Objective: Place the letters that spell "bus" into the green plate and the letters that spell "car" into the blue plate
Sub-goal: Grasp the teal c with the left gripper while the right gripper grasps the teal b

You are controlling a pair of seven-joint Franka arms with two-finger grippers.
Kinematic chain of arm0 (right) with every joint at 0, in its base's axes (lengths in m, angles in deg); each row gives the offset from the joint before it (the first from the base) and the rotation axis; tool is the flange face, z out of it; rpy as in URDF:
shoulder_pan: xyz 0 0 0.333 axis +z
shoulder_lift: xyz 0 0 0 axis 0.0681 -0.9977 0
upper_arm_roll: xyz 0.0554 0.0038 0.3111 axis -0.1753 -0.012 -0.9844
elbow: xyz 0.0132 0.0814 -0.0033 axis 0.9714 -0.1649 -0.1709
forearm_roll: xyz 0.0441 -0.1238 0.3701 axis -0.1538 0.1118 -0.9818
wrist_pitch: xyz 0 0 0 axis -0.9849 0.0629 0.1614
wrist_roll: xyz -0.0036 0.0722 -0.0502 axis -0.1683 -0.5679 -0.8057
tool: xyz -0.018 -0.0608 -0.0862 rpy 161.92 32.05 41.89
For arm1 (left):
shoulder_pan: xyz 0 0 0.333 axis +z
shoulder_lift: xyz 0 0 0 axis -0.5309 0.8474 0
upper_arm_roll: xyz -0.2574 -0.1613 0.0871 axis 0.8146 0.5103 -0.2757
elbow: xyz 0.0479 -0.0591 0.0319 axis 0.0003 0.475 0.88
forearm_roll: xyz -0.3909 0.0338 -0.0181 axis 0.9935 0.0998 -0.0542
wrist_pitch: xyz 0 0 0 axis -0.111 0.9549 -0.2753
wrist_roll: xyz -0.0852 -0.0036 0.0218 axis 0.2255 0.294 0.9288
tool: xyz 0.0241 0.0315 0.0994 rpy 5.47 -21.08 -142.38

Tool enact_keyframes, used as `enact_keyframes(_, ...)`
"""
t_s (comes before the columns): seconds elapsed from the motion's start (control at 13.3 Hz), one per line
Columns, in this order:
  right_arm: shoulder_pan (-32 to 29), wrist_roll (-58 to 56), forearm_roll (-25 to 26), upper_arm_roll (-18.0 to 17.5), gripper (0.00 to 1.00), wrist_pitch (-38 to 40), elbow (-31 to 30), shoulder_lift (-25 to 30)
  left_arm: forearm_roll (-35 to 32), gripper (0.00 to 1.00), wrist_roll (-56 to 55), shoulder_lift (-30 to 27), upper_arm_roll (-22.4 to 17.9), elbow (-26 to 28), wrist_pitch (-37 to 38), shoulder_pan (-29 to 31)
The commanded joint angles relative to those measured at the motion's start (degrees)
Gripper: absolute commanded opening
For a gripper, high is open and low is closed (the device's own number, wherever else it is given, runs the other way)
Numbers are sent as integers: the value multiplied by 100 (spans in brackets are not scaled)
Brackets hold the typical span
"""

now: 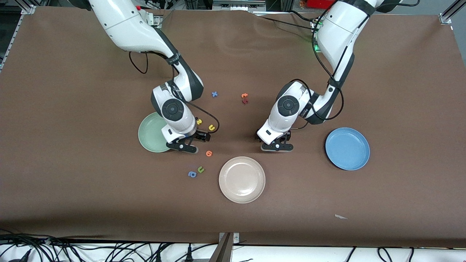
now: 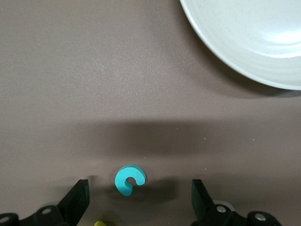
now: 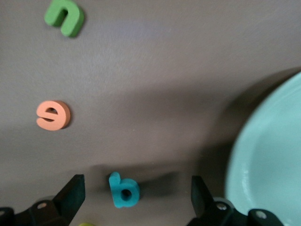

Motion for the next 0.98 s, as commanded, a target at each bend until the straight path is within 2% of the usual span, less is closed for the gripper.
enact_keyframes(0.0,107,101,98,42,80,2,130,-47,-216,86,-86,121,-48,-115,5,-38)
enact_keyframes(0.23,143,100,98,42,52,20,121,-73,-216,67,-69,113,-49,-106,5,-38)
enact_keyframes(0.38,143,83,98,51,47,20,121,-73,-216,50,-51,113,-57,-106,5,-38)
enact_keyframes(0.53,151,56,89,42,47,20,104,-82,-216,37,-42,122,-66,-106,13,-30)
enact_keyframes(0.75,160,30,98,42,41,20,86,-134,-224,25,-25,122,-75,-106,5,-30)
enact_keyframes(0.9,160,-75,90,42,22,20,95,-126,-478,23,-33,130,-66,-97,13,5)
